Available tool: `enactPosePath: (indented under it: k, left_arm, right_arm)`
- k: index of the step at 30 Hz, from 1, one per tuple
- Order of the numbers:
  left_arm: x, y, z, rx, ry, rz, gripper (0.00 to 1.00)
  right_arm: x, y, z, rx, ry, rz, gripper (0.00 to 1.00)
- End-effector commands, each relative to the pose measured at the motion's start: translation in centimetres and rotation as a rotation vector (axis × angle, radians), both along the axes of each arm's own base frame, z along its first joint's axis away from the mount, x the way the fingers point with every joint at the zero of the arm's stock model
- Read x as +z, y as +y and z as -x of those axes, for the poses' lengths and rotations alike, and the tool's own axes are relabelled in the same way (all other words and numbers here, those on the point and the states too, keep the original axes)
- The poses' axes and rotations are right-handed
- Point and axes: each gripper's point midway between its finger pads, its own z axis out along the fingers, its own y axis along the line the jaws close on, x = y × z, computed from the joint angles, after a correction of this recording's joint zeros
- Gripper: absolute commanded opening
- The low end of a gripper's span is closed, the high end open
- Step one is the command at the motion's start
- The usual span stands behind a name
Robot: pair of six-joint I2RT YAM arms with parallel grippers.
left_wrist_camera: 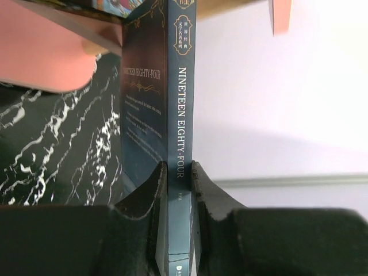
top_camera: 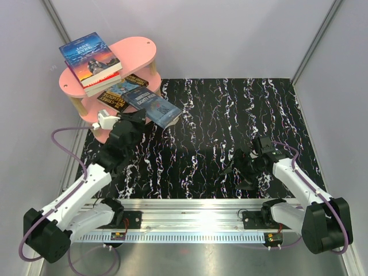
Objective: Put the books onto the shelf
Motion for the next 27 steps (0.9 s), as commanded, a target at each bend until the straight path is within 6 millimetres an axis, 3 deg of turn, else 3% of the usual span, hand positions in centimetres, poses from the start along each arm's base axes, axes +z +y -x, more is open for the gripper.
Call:
enactPosePath:
  k: [1,5,10,17,18,19,20,22,27]
  left_arm:
    - [8.9,4.0,0.4,0.206,-0.3,0.219,0.0]
    - [10.0,4.7,0.7,0.23,-0.35,0.244,0.0]
    - [10.1,6.2,1.3,0.295,-0.454,0.332,0.0]
    - [10.3,6.8,1.7,0.288,-0.608,0.433,0.0]
    - [11.6,7.2,2.5,0.28,-0.682,0.47,0.0]
    - [10.3,7.2,2.2,0.286,-0.68,0.446,0.0]
    - [11.5,8.0,3.1,0.283,-0.763,0.493,0.0]
    - [11.7,8.7,3.8,0.285,-0.828,0.499,0.0]
    - [10.2,11.0,4.6,0.351,-0.863,0.456,0.0]
  right_arm:
    - [0.6,0.2,0.5,0.046,-0.015,-0.012,1.0]
    - [0.7,0.0,0.6,0.058,-0.021,0.0,1.0]
    - [0.7,-0.2,0.8,0.065,-0.021,0.011,1.0]
    - [0.2,-0.2,0.8,0.072,-0.009,0.016,1.0]
    - [0.2,-0.2,0.9,0.073,-0.007,0.014,1.0]
    - [0.1,-0.2,0.9,0.074,-0.007,0.015,1.0]
    - [0.1,-0.2,0.9,0.075,-0.006,0.015,1.0]
    - [0.0,-0.3,0.9,0.078,-0.003,0.017,1.0]
    - [-0.1,-0.2,0.8,0.084,0.0,0.015,1.0]
